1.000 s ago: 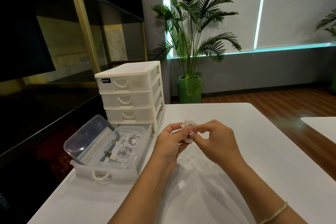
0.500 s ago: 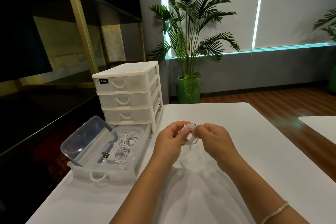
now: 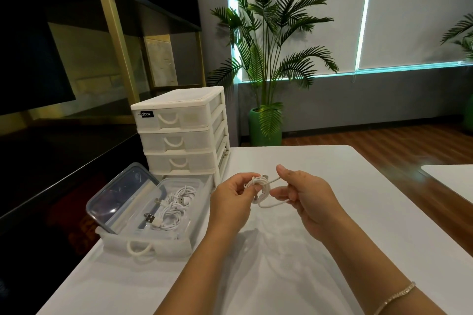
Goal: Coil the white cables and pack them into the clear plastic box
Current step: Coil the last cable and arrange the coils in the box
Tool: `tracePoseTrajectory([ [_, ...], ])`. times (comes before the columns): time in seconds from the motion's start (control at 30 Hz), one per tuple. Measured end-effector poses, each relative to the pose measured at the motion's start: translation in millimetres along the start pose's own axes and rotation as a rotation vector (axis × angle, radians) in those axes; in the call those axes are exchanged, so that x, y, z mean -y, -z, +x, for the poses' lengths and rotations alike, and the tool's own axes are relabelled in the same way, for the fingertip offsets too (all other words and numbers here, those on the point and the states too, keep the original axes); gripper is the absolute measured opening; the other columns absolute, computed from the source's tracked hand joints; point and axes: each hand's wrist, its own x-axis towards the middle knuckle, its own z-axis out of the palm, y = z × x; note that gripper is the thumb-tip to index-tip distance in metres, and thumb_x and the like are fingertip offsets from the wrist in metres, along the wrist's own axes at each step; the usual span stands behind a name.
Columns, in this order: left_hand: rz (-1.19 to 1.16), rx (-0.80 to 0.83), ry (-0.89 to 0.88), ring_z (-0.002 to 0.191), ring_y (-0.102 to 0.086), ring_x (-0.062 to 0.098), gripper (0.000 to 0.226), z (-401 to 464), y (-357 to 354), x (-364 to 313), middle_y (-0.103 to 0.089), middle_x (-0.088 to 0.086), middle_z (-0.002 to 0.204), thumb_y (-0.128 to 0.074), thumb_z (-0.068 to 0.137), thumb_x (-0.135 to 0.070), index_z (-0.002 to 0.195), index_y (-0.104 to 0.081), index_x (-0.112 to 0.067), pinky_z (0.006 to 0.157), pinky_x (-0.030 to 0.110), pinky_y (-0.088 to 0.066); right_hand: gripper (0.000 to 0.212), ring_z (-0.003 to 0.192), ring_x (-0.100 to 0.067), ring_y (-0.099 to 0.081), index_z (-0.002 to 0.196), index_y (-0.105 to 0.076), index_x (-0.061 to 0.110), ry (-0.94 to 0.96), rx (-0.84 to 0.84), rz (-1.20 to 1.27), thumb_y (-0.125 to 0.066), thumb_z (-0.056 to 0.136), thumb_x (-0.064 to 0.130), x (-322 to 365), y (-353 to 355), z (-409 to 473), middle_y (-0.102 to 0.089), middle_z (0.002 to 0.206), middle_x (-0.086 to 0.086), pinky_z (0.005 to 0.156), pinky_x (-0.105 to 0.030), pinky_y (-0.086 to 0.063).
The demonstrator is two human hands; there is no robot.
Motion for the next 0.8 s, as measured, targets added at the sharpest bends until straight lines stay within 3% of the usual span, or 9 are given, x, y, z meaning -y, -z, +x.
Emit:
tracePoseTrajectory([
  [0.1, 0.033, -0.026, 0.001, 0.089, -0.065, 0.011, 0.016, -0.8, 0.4, 0.5, -0.071, -0.010, 0.092, -0.066, 0.085, -0.018, 0.088, -0.069, -0.034, 0.078, 0.022, -0.052, 0.033, 0.061, -0.022, -0.058, 0.063, -0.049, 0.008, 0.006, -0.006, 0.011, -0.059, 0.088, 0.028, 0.1, 0.8, -0.9, -0.049, 0.037, 0.003, 0.088, -0.041, -0.049],
  [0.17, 0.072, -0.060, -0.011, 0.084, -0.063, 0.007, 0.014, -1.7, 0.8, -1.5, -0.069, -0.012, 0.090, -0.064, 0.087, -0.019, 0.095, -0.070, -0.029, 0.069, 0.008, -0.047, 0.030, 0.044, -0.015, -0.053, 0.067, -0.050, 0.008, 0.004, 0.006, 0.019, -0.058, 0.089, 0.027, 0.9, 0.6, -1.7, -0.046, 0.038, 0.001, 0.081, -0.041, -0.054],
  [0.27, 0.124, -0.085, -0.020, 0.070, -0.056, 0.001, 0.014, -2.6, 0.7, -4.0, -0.063, -0.013, 0.082, -0.062, 0.088, -0.019, 0.098, -0.069, -0.027, 0.055, 0.000, -0.040, 0.026, 0.041, -0.014, -0.045, 0.071, -0.053, 0.008, 0.021, 0.016, -0.023, -0.058, 0.088, 0.027, 3.2, 0.7, -2.7, -0.043, 0.043, -0.001, 0.065, -0.033, -0.052],
  [0.37, 0.127, -0.083, -0.010, 0.066, -0.054, 0.004, 0.013, -3.5, -0.9, -5.0, -0.062, -0.010, 0.080, -0.062, 0.088, -0.020, 0.097, -0.068, -0.028, 0.051, 0.001, -0.039, 0.024, 0.047, -0.014, -0.035, 0.073, -0.054, 0.009, 0.031, 0.024, -0.016, -0.056, 0.090, 0.026, 3.9, 1.5, -2.4, -0.038, 0.049, -0.002, 0.053, -0.028, -0.043],
  [0.47, 0.110, -0.098, 0.012, 0.079, -0.059, 0.007, 0.013, -1.2, 0.1, -2.4, -0.066, -0.009, 0.090, -0.061, 0.089, -0.022, 0.100, -0.068, -0.026, 0.059, 0.005, -0.045, 0.023, 0.047, -0.011, -0.027, 0.082, -0.057, 0.007, 0.017, 0.067, 0.003, -0.051, 0.093, 0.026, 5.1, 2.2, -4.2, -0.032, 0.055, -0.002, 0.043, -0.023, -0.030],
  [0.53, 0.075, -0.096, 0.040, 0.087, -0.062, 0.013, 0.012, 1.7, 1.7, 0.8, -0.068, -0.006, 0.094, -0.062, 0.088, -0.024, 0.098, -0.069, -0.026, 0.073, 0.021, -0.054, 0.023, 0.046, -0.010, -0.025, 0.086, -0.060, 0.008, 0.017, 0.075, -0.039, -0.049, 0.094, 0.027, 5.7, 2.7, -4.8, -0.031, 0.056, -0.002, 0.043, -0.022, -0.026],
  [0.6, 0.087, -0.084, 0.061, 0.087, -0.063, 0.015, 0.009, 1.7, 2.3, 0.5, -0.069, -0.006, 0.092, -0.063, 0.088, -0.023, 0.093, -0.069, -0.027, 0.076, 0.031, -0.056, 0.023, 0.047, -0.012, -0.027, 0.086, -0.061, 0.010, 0.025, 0.046, -0.105, -0.050, 0.093, 0.028, 5.8, 2.9, -4.7, -0.035, 0.055, -0.003, 0.044, -0.024, -0.027],
  [0.8, 0.127, -0.032, 0.022, 0.065, -0.052, 0.010, 0.023, -3.5, 2.0, -6.6, -0.060, -0.006, 0.070, -0.060, 0.085, -0.008, 0.069, -0.059, -0.025, 0.054, 0.022, -0.048, 0.022, 0.051, -0.013, -0.032, 0.084, -0.061, 0.008, 0.076, -0.066, -0.172, -0.055, 0.091, 0.028, 2.5, 5.0, 0.1, -0.043, 0.057, -0.002, 0.045, -0.023, -0.032],
])
